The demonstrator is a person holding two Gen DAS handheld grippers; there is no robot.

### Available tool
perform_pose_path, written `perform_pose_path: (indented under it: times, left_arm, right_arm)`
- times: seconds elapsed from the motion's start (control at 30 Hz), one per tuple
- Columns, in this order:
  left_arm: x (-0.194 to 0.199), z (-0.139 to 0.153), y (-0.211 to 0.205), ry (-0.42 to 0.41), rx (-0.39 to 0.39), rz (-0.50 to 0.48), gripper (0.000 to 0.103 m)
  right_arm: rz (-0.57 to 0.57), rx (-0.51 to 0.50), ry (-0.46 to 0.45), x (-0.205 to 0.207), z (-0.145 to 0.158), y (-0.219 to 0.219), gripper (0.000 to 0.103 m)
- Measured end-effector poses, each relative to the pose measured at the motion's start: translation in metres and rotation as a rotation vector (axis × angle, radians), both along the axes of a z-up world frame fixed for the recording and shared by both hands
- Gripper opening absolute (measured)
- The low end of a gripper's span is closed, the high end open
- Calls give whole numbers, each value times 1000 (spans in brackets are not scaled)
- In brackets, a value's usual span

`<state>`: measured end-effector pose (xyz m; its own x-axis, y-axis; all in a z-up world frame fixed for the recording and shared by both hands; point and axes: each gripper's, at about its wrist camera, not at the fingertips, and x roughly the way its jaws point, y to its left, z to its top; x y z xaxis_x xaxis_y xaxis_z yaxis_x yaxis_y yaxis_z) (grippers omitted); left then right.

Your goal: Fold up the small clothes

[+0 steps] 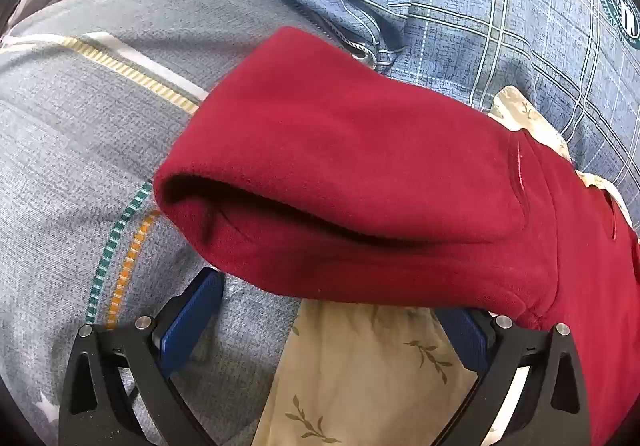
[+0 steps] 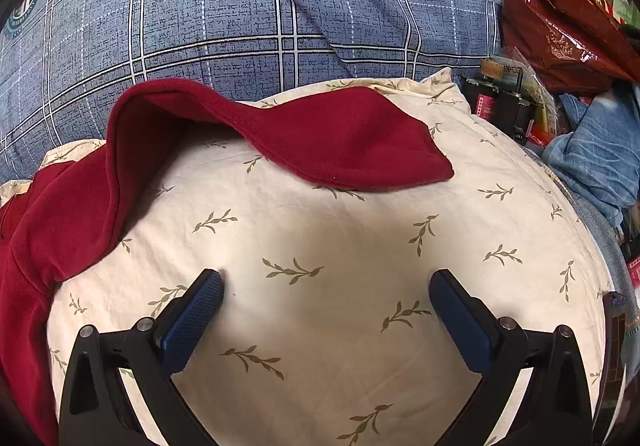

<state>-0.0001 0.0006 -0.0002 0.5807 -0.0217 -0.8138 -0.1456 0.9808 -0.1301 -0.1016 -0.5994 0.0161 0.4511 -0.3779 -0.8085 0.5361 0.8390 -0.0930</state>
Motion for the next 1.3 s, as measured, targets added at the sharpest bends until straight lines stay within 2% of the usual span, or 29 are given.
perform_pose_path:
  times: [1.0, 1.13, 1.3]
  left_arm:
    - [-3, 2, -2, 22, 6, 4, 102]
    - [-12, 4, -9, 42, 28, -9, 103]
    - [-15, 12, -9, 61, 45, 6, 102]
  right_arm:
    - [-2, -2, 8, 2, 3, 0, 103]
    - [2, 18, -6, -13, 3, 7, 103]
    - [89, 28, 56, -41, 13, 42, 103]
